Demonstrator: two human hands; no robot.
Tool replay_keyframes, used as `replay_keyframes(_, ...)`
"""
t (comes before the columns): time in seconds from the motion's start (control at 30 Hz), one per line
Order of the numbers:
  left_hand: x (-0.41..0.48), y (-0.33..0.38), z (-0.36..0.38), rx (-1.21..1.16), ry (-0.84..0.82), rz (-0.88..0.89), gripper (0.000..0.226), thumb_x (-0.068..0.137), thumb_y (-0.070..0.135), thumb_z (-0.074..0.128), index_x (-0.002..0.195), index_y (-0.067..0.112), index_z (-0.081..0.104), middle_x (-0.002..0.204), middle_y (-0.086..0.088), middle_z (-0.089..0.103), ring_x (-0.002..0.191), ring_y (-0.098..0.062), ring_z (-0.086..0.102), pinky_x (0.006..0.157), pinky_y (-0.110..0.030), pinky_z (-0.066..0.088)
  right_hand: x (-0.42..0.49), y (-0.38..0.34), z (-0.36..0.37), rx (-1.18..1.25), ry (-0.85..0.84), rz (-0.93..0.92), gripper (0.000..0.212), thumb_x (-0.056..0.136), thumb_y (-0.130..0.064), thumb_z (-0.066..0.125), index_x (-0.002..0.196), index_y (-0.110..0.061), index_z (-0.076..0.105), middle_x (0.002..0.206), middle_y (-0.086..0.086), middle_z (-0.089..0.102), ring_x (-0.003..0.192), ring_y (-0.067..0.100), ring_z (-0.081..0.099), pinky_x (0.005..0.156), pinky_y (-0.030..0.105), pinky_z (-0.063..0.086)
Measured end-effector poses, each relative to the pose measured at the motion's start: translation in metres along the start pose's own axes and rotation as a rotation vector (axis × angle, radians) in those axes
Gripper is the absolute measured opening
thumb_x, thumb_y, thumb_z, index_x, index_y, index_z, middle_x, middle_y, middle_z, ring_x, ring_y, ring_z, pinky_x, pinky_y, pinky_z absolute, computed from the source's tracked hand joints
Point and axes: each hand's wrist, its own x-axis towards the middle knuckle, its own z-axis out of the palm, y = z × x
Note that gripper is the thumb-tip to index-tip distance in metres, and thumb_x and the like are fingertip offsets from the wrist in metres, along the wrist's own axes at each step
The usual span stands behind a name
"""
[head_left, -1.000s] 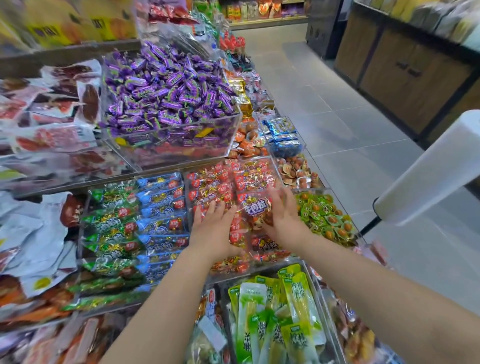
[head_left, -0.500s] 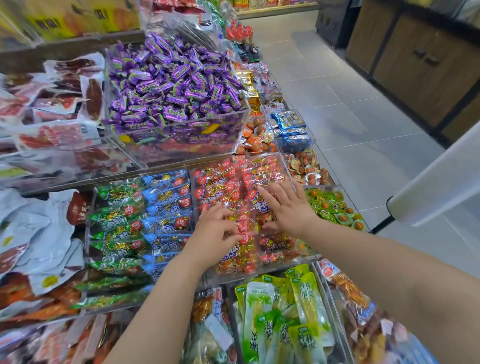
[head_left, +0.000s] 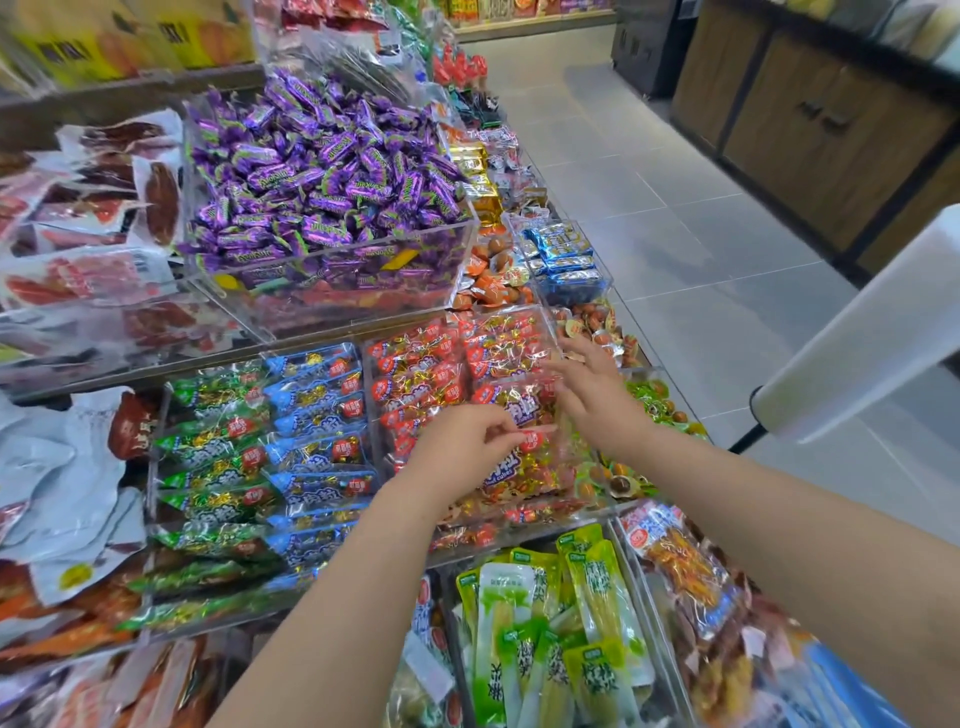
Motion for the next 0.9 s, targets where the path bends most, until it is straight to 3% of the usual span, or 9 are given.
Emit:
replay_keyframes(0.07, 0.01, 0.004, 0.009, 0.028, 0.044, 0.014, 0.018, 0.09, 0.035, 0.063, 0.078, 0.024, 0.067, 0.075, 0.009, 0.06, 0.073, -0.013, 0.055, 0.063, -0.027, 0.045, -0.009, -0.002, -0.011, 0.091, 0.003, 0.013, 0.043, 0.096, -0.033, 0.048, 0.136, -0.018, 0.046, 0.145, 0.0, 0.036, 0.137, 0.014, 0.025, 0.117, 0.043, 0.018)
replay_keyframes(0.17, 0.025, 0.003, 0.024, 0.006, 0.115, 0.027, 0.014, 0.088, 0.029, 0.066, 0.081, 0.018, 0.071, 0.112, 0.0, 0.058, 0.107, -0.016, 0.047, 0.092, -0.032, 0.041, -0.015, -0.005, -0.007, -0.212, -0.325, -0.095, 0.093, 0.08, -0.061, 0.057, 0.151, -0.02, 0.012, 0.157, -0.004, 0.004, 0.144, 0.015, 0.0, 0.117, 0.032, -0.001)
replay_keyframes(0.27, 0.034, 0.004, 0.032, -0.018, 0.075, -0.017, 0.012, 0.09, 0.026, 0.064, 0.08, 0.022, 0.069, 0.157, -0.003, 0.024, 0.146, -0.024, 0.007, 0.117, -0.045, 0.008, -0.012, -0.003, -0.001, -0.497, -0.379, -0.136, 0.11, 0.074, -0.064, 0.062, 0.15, -0.023, -0.006, 0.158, 0.002, -0.012, 0.145, 0.022, -0.012, 0.118, 0.046, -0.001)
replay_keyframes(0.33, 0.038, 0.007, 0.034, -0.032, 0.035, -0.016, 0.014, 0.093, 0.026, 0.06, 0.083, 0.021, 0.068, 0.157, -0.005, 0.025, 0.148, -0.027, 0.004, 0.118, -0.045, 0.004, -0.01, -0.001, -0.002, -0.549, -0.333, -0.141, 0.109, 0.073, -0.066, 0.062, 0.15, -0.025, -0.003, 0.158, 0.002, 0.003, 0.144, 0.024, 0.002, 0.117, 0.046, 0.006)
replay_keyframes(0.47, 0.031, 0.004, 0.032, 0.039, 0.01, 0.143, 0.029, 0.088, 0.031, 0.066, 0.115, 0.025, 0.06, 0.121, 0.004, 0.058, 0.119, -0.021, 0.048, 0.11, -0.048, 0.031, -0.014, 0.008, -0.002, -0.63, -0.281, -0.222, 0.092, 0.076, -0.066, 0.055, 0.148, -0.022, 0.019, 0.147, -0.001, 0.033, 0.137, 0.022, 0.021, 0.111, 0.041, 0.013)
replay_keyframes(0.6, 0.023, -0.019, 0.031, 0.381, 0.042, 0.012, 0.101, 0.077, 0.063, 0.065, 0.152, 0.025, 0.008, 0.161, -0.004, 0.008, 0.148, -0.026, 0.007, 0.118, -0.041, 0.008, -0.011, 0.002, 0.0, -0.567, -0.22, -0.238, 0.087, 0.076, -0.073, 0.047, 0.147, -0.03, 0.02, 0.146, 0.0, 0.027, 0.14, 0.023, 0.013, 0.114, 0.046, 0.003)
replay_keyframes(0.73, 0.02, -0.031, 0.033, 0.37, 0.001, 0.021, 0.104, 0.079, 0.07, 0.055, 0.154, 0.023, -0.001, 0.162, 0.003, -0.004, 0.148, -0.023, 0.008, 0.117, -0.038, 0.008, -0.008, -0.014, 0.012, -0.565, -0.213, -0.409, 0.062, 0.069, -0.054, 0.068, 0.119, -0.017, 0.06, 0.133, 0.005, 0.05, 0.134, 0.027, 0.037, 0.113, 0.051, 0.012)
replay_keyframes(0.8, 0.017, -0.037, 0.031, 0.363, 0.002, 0.073, 0.107, 0.079, 0.07, 0.055, 0.153, 0.025, -0.006, 0.161, 0.006, -0.013, 0.147, -0.021, 0.009, 0.116, -0.035, 0.007, -0.008, -0.013, 0.015, -0.578, -0.22, -0.39, 0.055, 0.071, -0.048, 0.069, 0.112, -0.013, 0.06, 0.139, 0.011, 0.044, 0.137, 0.032, 0.031, 0.114, 0.045, 0.004)
replay_keyframes(0.9, 0.012, -0.045, 0.029, 0.519, -0.017, 0.03, 0.123, 0.075, 0.075, 0.055, 0.145, 0.022, -0.031, 0.14, 0.001, -0.051, 0.141, -0.016, -0.022, 0.111, -0.035, -0.015, -0.004, -0.007, 0.015, -0.607, -0.317, -0.314, 0.054, 0.086, -0.051, 0.052, 0.121, -0.011, 0.045, 0.153, 0.013, 0.017, 0.144, 0.03, 0.007, 0.115, 0.042, -0.009)
